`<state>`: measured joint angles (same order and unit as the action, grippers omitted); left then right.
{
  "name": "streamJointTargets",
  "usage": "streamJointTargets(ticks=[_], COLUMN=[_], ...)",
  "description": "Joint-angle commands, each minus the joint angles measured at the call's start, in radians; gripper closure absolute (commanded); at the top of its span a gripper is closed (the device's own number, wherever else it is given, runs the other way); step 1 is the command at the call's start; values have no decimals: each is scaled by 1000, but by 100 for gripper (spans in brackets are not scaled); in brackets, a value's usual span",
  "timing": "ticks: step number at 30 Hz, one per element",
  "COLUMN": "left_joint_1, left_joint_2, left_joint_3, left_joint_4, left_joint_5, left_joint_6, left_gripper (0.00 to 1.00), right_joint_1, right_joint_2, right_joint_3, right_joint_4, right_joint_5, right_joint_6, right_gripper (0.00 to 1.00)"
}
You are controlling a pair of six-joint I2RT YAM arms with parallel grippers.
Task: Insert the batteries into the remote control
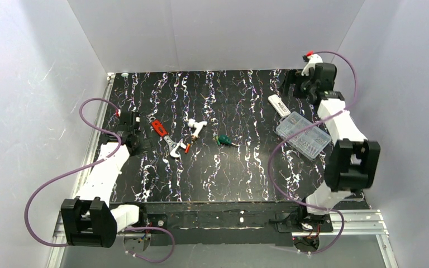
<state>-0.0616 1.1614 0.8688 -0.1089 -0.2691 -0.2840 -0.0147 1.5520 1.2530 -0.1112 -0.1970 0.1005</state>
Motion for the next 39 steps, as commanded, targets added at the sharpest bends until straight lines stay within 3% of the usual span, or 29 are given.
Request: streamJointTargets(ticks=[1,8,15,31,39], left_joint_1=[3,1,1,3,2], left_joint_2=[-39,-49,-58,-47,-41], left_joint_3=[60,83,73,79,86], left_joint_4=[-227,-255,-252,-243,-230], left_joint_5=[80,107,130,163,192], left_joint_6=[-23,-18,-16,-25,-39], left_gripper=[1,1,0,0,1], right_joint_1=[-1,12,56,60,60], right_joint_2=[187,452,611,722,750], right_joint_3=[231,518,660,713,713], right_joint_4=[-257,-409,-537,-611,-636], right_joint_5=[-99,-63,9,122,130], right_joint_6=[-98,-192,-269,-275,-282], right_gripper=[0,4,2,3,13])
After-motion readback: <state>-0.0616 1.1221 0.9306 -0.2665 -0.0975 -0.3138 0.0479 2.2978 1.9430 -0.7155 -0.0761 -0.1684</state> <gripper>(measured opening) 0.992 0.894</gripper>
